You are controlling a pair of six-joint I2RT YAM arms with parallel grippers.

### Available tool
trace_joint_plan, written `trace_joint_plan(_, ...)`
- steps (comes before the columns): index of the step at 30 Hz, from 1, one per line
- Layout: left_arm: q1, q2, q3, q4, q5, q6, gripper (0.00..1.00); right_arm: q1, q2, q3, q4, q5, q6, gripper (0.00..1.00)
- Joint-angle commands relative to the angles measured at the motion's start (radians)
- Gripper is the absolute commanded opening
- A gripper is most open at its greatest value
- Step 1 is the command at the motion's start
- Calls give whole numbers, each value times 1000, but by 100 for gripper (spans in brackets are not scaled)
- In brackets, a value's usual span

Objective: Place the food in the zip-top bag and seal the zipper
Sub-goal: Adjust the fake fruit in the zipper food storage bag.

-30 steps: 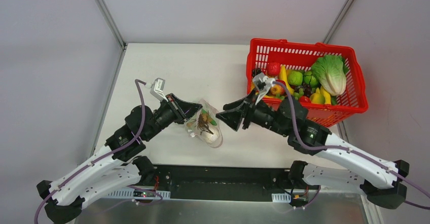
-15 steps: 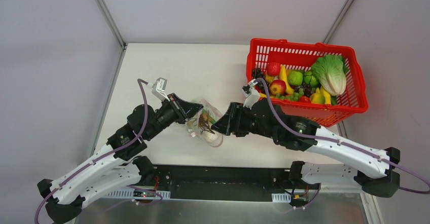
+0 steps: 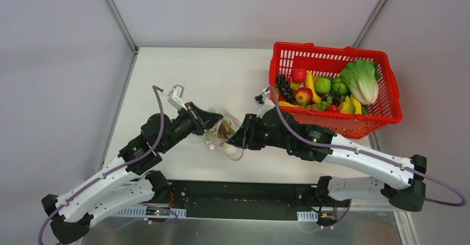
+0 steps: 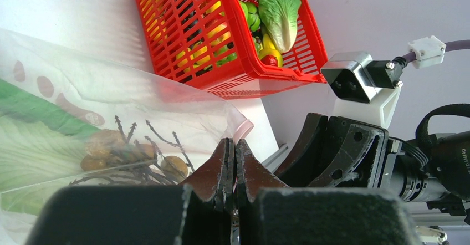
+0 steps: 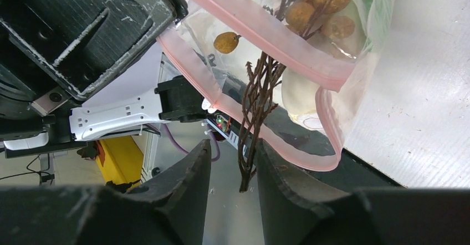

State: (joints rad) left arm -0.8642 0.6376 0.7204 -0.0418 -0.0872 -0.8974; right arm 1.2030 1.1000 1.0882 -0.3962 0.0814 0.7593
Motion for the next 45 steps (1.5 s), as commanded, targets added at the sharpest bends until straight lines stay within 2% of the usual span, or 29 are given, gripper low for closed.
trace_joint_plan(1, -2, 2, 21, 62, 17, 6, 0, 6, -14, 16, 25, -18, 18, 37)
trace_joint_plan(4, -2, 4, 21, 63, 18, 6, 0, 6, -15, 18, 11, -23, 17, 48)
trace_joint_plan(9, -2, 5, 19, 65, 17, 5, 0, 3, 10, 27, -53, -32, 9, 47)
trace_joint_plan(15, -1, 6, 16, 68, 23, 2, 0, 4, 32, 26, -59, -50, -6, 31)
trace_joint_plan(20, -2, 4, 14, 68, 22, 0, 0, 4, 60, 29, -84, -45, -12, 28)
trace_joint_plan(24, -2, 7, 14, 61, 24, 2, 0, 4, 55, 16, -74, -9, -9, 5)
trace_joint_plan(26, -2, 7, 12, 56, 24, 2, 0, 4, 29, -17, -5, -5, -15, 0)
trace_joint_plan(30, -2, 20, 9, 58, 38, -4, 0, -5, -24, -107, 193, -34, -73, 0)
trace_joint_plan(36, -2, 75, 42, 51, 117, -1, 0, -142, 44, -75, 212, -117, -135, 0)
trace_joint_plan(38, -2, 88, 56, 49, 137, 3, 0, -154, 87, -41, 195, -160, -183, 0)
trace_joint_plan(40, -2, 100, 72, 46, 145, 11, 0, -156, 177, 47, 73, -187, -233, 0)
trace_joint_plan(43, -2, 109, 89, 46, 141, 24, 0, -147, 258, 151, -78, -152, -290, 0)
trace_joint_plan(45, -2, 113, 93, 46, 127, 26, 0, -124, 259, 163, -103, -82, -332, 0)
